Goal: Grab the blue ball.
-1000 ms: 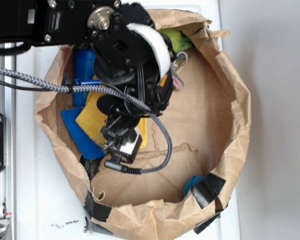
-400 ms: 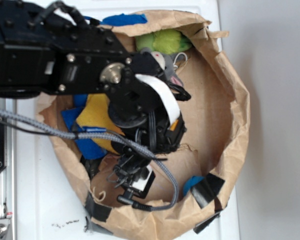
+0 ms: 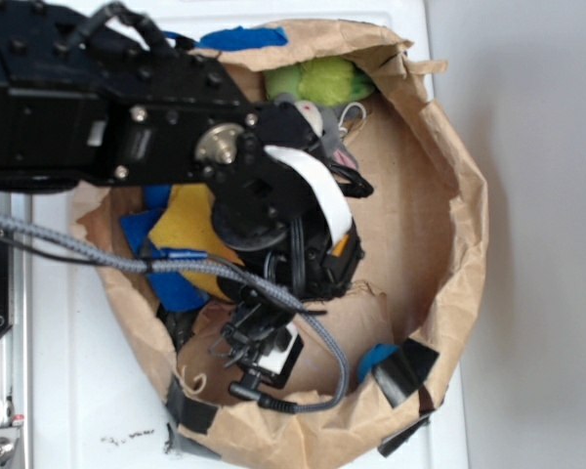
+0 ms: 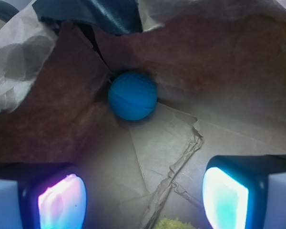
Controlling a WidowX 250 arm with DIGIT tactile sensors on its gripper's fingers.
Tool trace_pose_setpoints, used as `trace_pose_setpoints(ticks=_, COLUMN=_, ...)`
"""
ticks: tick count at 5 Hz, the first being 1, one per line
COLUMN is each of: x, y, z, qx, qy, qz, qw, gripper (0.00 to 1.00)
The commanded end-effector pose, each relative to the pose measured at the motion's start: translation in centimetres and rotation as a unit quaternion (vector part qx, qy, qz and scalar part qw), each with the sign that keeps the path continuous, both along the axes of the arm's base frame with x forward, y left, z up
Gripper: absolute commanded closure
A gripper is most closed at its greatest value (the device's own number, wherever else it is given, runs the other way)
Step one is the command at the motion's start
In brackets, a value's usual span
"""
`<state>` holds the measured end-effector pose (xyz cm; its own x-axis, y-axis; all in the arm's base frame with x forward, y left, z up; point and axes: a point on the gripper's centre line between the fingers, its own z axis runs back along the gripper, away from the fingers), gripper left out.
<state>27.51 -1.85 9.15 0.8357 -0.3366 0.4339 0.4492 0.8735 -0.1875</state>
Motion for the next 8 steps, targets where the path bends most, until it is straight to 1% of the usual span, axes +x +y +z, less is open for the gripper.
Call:
trace_pose_setpoints(ticks=1, x=0.3, y=-1.1, z=-1.0, qx=0.018, qy=-0.045, qz=-0.009, qw=0.999, gripper=0.00)
trace_pose_setpoints(ticks=2, x=0.3, y=-1.2, z=-1.9, qx=0.043, qy=-0.055, qz=-0.041, qw=0.997, gripper=0.00)
trace_pose_setpoints(ticks=3, x=0.4, y=-1.5, z=-2.9, qx=0.060, qy=-0.071, qz=-0.047, qw=0.995, gripper=0.00)
trace_pose_setpoints(ticks=4, x=1.2, y=-2.4, z=-4.0, qx=0.063, qy=-0.104, qz=-0.029, qw=0.992, gripper=0.00)
trace_pose_setpoints(ticks=5, x=1.7, y=-3.8, z=-4.2, qx=0.058, qy=-0.126, qz=-0.025, qw=0.990, gripper=0.00)
trace_pose_setpoints(ticks=6, x=2.6, y=-4.4, z=-3.3, qx=0.039, qy=-0.122, qz=-0.021, qw=0.991, gripper=0.00)
trace_pose_setpoints(ticks=7, x=3.3, y=-4.7, z=-2.8, qx=0.030, qy=-0.119, qz=-0.016, qw=0.992, gripper=0.00)
trace_pose_setpoints(ticks=8, x=4.3, y=-4.8, z=-3.1, qx=0.046, qy=-0.116, qz=0.002, qw=0.992, gripper=0.00)
